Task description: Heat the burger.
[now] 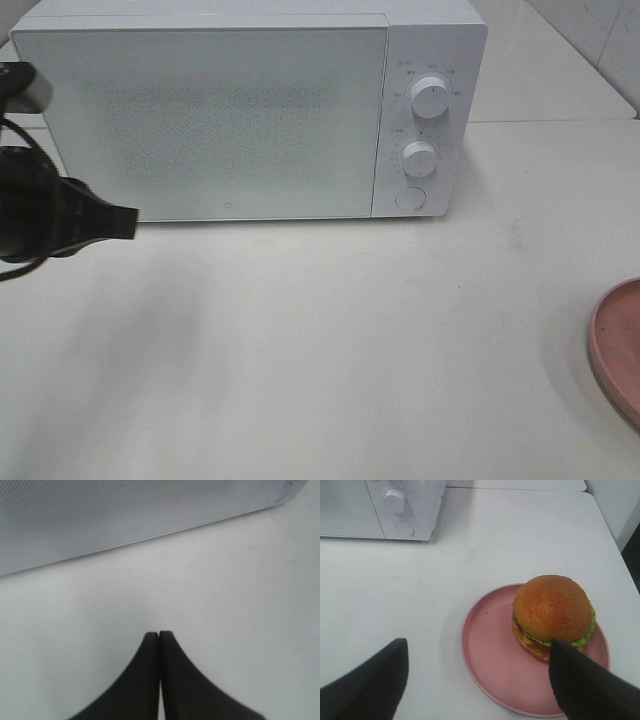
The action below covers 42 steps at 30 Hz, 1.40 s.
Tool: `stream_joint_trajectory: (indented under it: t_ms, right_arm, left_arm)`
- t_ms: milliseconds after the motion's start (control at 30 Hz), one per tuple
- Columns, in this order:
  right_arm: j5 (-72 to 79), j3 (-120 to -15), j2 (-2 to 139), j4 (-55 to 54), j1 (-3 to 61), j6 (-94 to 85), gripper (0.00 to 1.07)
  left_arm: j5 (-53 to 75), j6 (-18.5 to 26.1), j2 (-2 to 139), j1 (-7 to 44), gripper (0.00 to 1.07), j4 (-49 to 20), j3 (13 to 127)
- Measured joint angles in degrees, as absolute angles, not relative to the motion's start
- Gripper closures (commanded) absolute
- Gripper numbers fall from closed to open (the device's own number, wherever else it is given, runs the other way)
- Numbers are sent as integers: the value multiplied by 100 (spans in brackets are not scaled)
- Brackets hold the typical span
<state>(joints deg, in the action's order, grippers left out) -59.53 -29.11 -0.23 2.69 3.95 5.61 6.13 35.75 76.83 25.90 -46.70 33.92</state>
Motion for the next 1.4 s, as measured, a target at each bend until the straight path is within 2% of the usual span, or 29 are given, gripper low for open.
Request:
stream_joint_trajectory:
  t_ms: [33, 133, 167, 200, 233, 300, 333, 367, 400, 433, 467, 500, 533, 567, 600, 800, 867, 967, 1400]
  right_arm:
    - [-5953, -2911, -23, 269, 395, 561, 32]
    - [-5953, -2911, -23, 269, 395, 561, 32]
    - [-5953, -2911, -23, 269, 395, 561, 32]
    - [-5953, -2911, -23, 269, 395, 561, 32]
    - [-5953, -2911, -23, 269, 395, 561, 32]
    - [-5953, -2911, -23, 269, 395, 561, 32]
    - [-5953, -2911, -23, 269, 395, 561, 32]
    - [-5953, -2911, -23, 269, 395, 561, 32]
    - [-5953, -2911, -23, 269, 395, 561, 32]
    - [-5953, -2911, -23, 269, 395, 561, 32]
    - [-5953, -2911, -23, 269, 395, 561, 32]
    - [-5953, -2911, -23, 269, 395, 561, 32]
    - [-5953, -2911, -23, 269, 395, 561, 32]
    - [-5953, -2911, -23, 269, 395, 561, 32]
    - [-5953, -2911, -23, 269, 395, 561, 32]
    - [-5953, -2911, -23, 269, 395, 561, 32]
    - [-5953, -2911, -23, 269, 395, 561, 32]
    - [-5953, -2911, -23, 269, 395, 561, 32]
    - [-5953, -2911, -23, 269, 395, 561, 32]
  left_arm:
    - [1175, 3518, 7511, 2040, 107, -4509, 3392]
    - [1467, 3438, 7431, 1765, 107, -4349, 3392]
    - [1948, 3140, 7305, 1289, 107, -3867, 3392]
    - [2206, 2928, 7236, 1026, 107, -3558, 3392]
    - [2206, 2928, 7236, 1026, 107, -3558, 3392]
    - [3054, 1942, 6956, 218, 106, -2464, 3392]
    - [3054, 1942, 6956, 218, 106, -2464, 3392]
    - [3174, 1673, 6875, 63, 96, -2275, 3392]
    - [3432, 1301, 6686, -97, 76, -1937, 3392]
    - [3432, 1301, 6686, -97, 76, -1937, 3392]
    - [3552, 1215, 6606, -120, 65, -1811, 3392]
    - [3873, 1100, 6371, -138, 38, -1662, 3392]
    - [3873, 1100, 6371, -138, 38, -1662, 3392]
    - [4034, 1071, 6268, -138, 24, -1621, 3392]
    - [4349, 991, 5987, -138, 4, -1558, 3392]
    - [5397, 550, 5254, -138, 6, -1077, 3392]
    - [6022, 292, 4704, -138, 6, -722, 3392]
    - [6509, 143, 4057, -115, 6, -504, 3392]
    - [6973, -46, 1467, 11, 6, -430, 3186]
